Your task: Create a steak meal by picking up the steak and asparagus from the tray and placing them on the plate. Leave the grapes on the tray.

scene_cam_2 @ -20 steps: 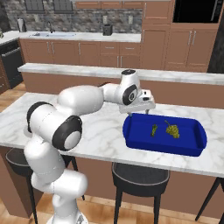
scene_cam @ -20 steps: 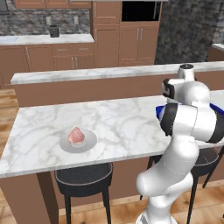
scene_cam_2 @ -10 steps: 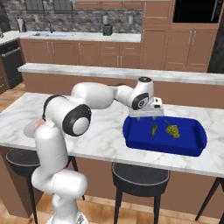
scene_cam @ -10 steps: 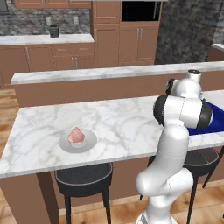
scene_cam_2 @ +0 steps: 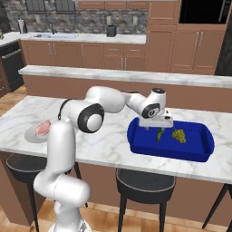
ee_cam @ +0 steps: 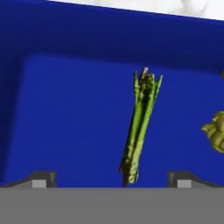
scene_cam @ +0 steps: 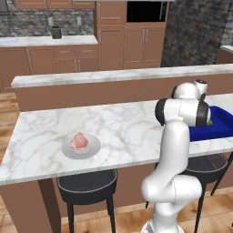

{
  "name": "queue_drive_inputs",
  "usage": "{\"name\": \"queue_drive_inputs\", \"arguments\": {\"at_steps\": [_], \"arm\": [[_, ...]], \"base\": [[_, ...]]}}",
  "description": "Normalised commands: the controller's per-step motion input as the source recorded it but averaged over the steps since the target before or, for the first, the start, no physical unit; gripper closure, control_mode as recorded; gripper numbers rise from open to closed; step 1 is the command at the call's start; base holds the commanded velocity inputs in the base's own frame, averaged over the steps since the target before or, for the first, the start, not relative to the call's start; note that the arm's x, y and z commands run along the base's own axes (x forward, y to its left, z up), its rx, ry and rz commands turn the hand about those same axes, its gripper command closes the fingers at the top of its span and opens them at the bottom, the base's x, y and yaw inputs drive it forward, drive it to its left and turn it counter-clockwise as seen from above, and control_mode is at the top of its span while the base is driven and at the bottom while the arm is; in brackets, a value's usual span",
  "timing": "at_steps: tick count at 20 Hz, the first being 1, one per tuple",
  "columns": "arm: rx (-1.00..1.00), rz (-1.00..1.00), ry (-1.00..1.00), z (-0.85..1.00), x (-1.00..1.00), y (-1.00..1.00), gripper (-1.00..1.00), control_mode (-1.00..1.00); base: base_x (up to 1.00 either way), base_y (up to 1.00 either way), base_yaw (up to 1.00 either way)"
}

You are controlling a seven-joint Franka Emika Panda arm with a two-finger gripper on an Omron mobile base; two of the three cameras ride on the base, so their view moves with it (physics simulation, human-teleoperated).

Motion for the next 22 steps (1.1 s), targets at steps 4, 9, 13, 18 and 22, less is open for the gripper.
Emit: {"name": "queue_drive_inputs", "arguments": {"at_steps": [4,9,13,18,22], "arm": [[0.02,0.0,0.18,-0.31,0.17,-0.21,-1.0,-1.0],[0.0,0.0,0.18,-0.35,0.21,-0.04,-1.0,-1.0],[0.0,0.0,0.15,-0.31,0.34,0.0,-1.0,-1.0],[0.0,0.0,0.13,-0.35,0.29,-0.04,1.0,-1.0],[0.0,0.0,0.07,-0.43,0.05,-0.19,1.0,-1.0]], "base": [[0.0,0.0,0.0],[0.0,0.0,0.0],[0.0,0.0,0.0],[0.0,0.0,0.0],[0.0,0.0,0.0]]}}
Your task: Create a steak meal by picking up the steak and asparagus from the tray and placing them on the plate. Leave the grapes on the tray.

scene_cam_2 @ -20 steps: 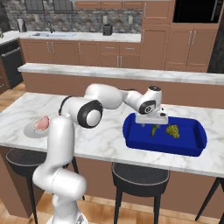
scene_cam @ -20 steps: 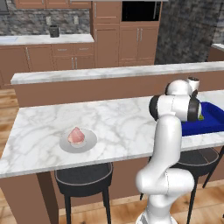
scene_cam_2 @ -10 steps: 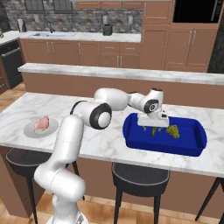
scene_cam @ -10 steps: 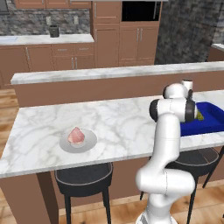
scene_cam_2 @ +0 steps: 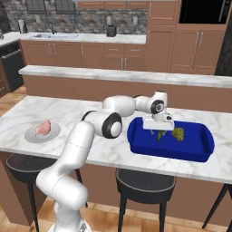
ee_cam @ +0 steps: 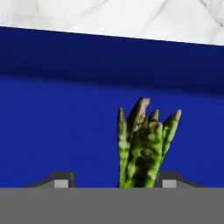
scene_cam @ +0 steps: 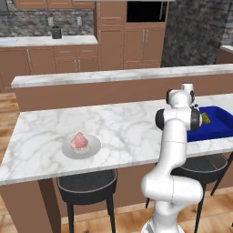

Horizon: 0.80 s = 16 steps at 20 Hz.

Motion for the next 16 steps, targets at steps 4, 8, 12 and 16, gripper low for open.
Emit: {"name": "queue_drive_inputs", "arguments": {"at_steps": [4,8,12,16], "arm": [[0.01,0.0,-0.11,-0.33,-0.38,-0.18,1.0,-1.0],[0.04,0.0,-0.3,-0.04,-0.88,-0.07,1.0,-1.0],[0.01,0.0,-0.32,0.21,-0.86,0.09,1.0,-1.0],[0.0,0.0,-0.31,0.76,-0.65,0.51,1.0,-1.0]], "base": [[0.0,0.0,0.0],[0.0,0.0,0.0],[0.0,0.0,0.0],[0.0,0.0,0.0]]}}
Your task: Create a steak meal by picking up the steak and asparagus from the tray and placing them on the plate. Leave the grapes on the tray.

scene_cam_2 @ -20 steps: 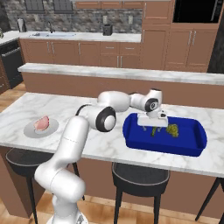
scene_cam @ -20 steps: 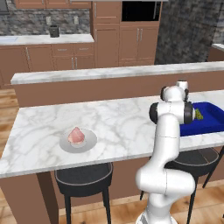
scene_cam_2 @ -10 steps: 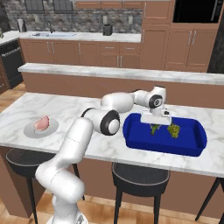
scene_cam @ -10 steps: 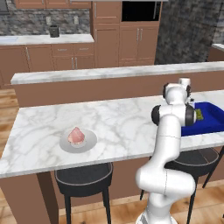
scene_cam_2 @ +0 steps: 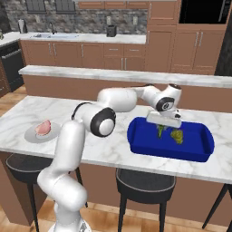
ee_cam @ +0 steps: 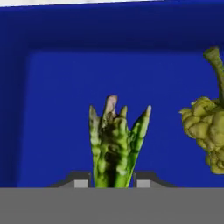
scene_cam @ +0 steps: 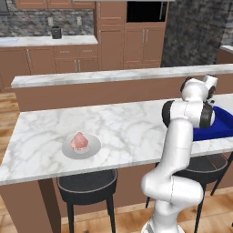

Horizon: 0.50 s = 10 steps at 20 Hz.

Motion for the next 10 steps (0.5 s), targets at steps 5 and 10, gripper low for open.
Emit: {"name": "queue_drive_inputs", "arguments": {"at_steps": [5,10], "arm": [[-0.01,0.0,-0.24,1.0,-0.47,0.83,1.0,-1.0],[-0.06,0.01,-0.11,1.0,-0.53,0.98,1.0,-1.0]], "base": [[0.0,0.0,0.0],[0.0,0.0,0.0]]}}
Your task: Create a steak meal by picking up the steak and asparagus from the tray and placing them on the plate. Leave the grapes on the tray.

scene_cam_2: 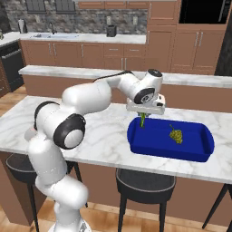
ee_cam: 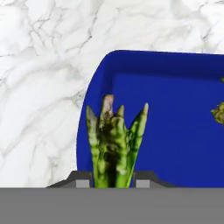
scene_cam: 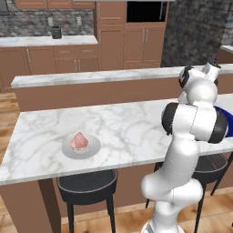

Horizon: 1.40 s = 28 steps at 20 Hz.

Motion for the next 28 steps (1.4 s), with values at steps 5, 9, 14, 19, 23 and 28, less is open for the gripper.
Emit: {"name": "queue_drive_inputs", "arguments": {"at_steps": [5,9,14,19,23,28], "arm": [[-0.1,0.03,-0.04,1.0,-0.51,1.0,1.0,-1.0],[-0.12,0.04,0.0,0.72,-0.42,1.0,1.0,-1.0],[-0.15,0.06,0.04,0.28,-0.26,1.0,1.0,-1.0],[-0.1,0.18,0.11,0.06,-0.22,1.0,1.0,-1.0],[-0.06,0.3,0.13,0.0,-0.26,1.0,1.0,-1.0],[-0.04,0.36,0.1,-0.02,-0.21,1.0,1.0,-1.0]], "base": [[0.0,0.0,0.0],[0.0,0.0,0.0],[0.0,0.0,0.0],[0.0,0.0,0.0],[0.0,0.0,0.0],[0.0,0.0,0.0]]}}
